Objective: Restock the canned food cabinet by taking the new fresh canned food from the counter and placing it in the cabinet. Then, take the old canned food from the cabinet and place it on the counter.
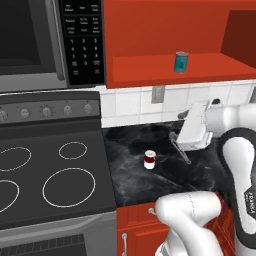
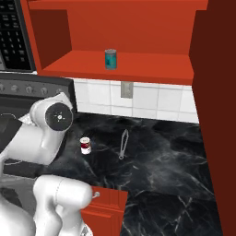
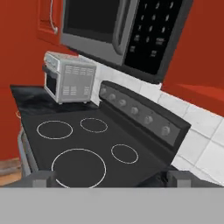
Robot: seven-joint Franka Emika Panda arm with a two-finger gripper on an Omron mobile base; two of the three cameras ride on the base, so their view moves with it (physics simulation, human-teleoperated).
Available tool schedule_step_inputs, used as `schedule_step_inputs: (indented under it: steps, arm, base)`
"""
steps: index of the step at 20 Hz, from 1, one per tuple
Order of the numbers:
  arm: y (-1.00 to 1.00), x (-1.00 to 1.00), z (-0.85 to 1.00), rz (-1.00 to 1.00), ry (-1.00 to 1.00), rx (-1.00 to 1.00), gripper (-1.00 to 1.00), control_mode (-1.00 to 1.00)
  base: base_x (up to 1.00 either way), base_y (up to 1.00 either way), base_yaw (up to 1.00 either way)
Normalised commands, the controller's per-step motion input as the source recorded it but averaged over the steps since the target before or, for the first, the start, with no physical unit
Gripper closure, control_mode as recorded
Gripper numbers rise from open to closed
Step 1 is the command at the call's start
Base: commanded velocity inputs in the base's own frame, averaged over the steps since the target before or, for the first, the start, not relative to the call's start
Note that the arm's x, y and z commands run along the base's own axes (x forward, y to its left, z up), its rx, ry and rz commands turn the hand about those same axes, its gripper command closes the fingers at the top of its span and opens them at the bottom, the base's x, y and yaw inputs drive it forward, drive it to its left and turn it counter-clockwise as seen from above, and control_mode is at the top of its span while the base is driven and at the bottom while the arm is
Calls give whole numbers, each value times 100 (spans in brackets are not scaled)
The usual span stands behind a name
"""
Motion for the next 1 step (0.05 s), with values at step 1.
schedule_step_inputs:
  steps: [1]
  arm:
    - [37, -100, 24, 28, -6, -7, -100, -100]
  base:
    - [0, 0, 0]
